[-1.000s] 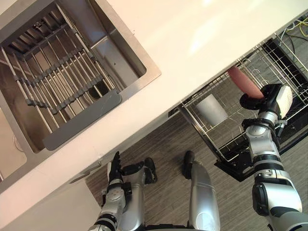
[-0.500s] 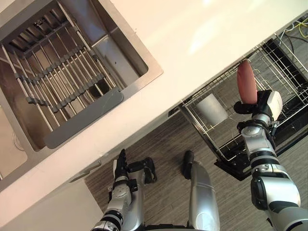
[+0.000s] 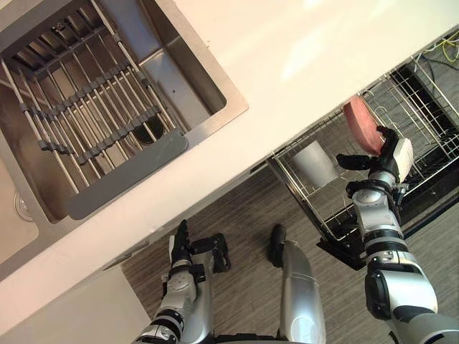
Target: Walk over to the sink, pick up the cup, carry it to the dishwasher, place the cup inside the dishwasher, then close the dishwasher door
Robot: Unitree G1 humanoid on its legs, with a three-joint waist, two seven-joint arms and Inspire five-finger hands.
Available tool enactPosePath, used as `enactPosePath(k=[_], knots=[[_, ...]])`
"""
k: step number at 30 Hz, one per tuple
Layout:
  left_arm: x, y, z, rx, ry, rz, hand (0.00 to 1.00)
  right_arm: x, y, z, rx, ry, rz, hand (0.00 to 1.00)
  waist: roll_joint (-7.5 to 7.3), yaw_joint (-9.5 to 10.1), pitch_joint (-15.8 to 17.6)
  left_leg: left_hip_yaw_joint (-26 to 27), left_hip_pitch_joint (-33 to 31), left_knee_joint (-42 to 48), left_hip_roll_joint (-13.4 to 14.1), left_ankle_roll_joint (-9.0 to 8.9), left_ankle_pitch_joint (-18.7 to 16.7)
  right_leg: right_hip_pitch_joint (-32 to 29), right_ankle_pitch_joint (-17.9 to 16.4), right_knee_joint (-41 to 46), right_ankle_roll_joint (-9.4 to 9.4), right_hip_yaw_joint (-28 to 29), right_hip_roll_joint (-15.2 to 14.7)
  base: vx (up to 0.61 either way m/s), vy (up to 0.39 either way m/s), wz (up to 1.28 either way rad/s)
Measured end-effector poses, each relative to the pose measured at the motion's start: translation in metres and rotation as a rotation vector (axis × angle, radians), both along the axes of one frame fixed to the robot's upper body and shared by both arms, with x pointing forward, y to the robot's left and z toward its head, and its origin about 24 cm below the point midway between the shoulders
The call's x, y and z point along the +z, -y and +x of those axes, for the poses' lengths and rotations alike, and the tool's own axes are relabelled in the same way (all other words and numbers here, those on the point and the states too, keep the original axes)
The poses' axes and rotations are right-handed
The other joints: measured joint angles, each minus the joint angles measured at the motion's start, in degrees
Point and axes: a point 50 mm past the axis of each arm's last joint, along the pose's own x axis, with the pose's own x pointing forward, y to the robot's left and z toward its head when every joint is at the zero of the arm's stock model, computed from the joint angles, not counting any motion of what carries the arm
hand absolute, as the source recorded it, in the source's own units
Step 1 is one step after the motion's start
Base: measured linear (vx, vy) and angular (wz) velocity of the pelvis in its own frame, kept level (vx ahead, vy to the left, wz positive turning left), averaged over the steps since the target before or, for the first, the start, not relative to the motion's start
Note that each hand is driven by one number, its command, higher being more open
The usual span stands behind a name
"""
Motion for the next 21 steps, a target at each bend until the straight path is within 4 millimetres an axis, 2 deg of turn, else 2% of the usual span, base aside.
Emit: enactPosePath(k=[5,15,21], knots=[[-0.001,0.000,-0.001,0.000,-0.011,0.001,1.00,-0.006,-0.003,-0.012,-0.018,0.043,0.030,1.00,-0.50,0.05,-0.1,-0.5,1.0,-0.2,0.0,-0.08,0.3,1.5,0.0,-0.3,-0.01,-0.5,0.0,-0.02,-0.014,0.04],[-0.005,-0.005,-0.004,0.012,-0.050,0.025,1.00,-0.044,-0.015,-0.044,-0.023,-0.004,0.094,1.00,-1.94,-0.24,-0.3,-0.4,3.9,-1.3,0.3,-0.34,0.7,4.1,0.1,-1.4,-0.26,-0.6,0.6,-0.01,-0.015,-0.01],[-0.007,-0.008,-0.005,0.001,-0.064,0.046,1.00,-0.043,-0.015,-0.057,-0.032,0.029,0.087,1.00,-2.22,-0.66,-0.4,-0.1,5.2,-2.0,0.4,-0.52,0.8,5.1,0.3,-1.9,-0.40,-0.4,0.9,0.00,-0.010,-0.02]])
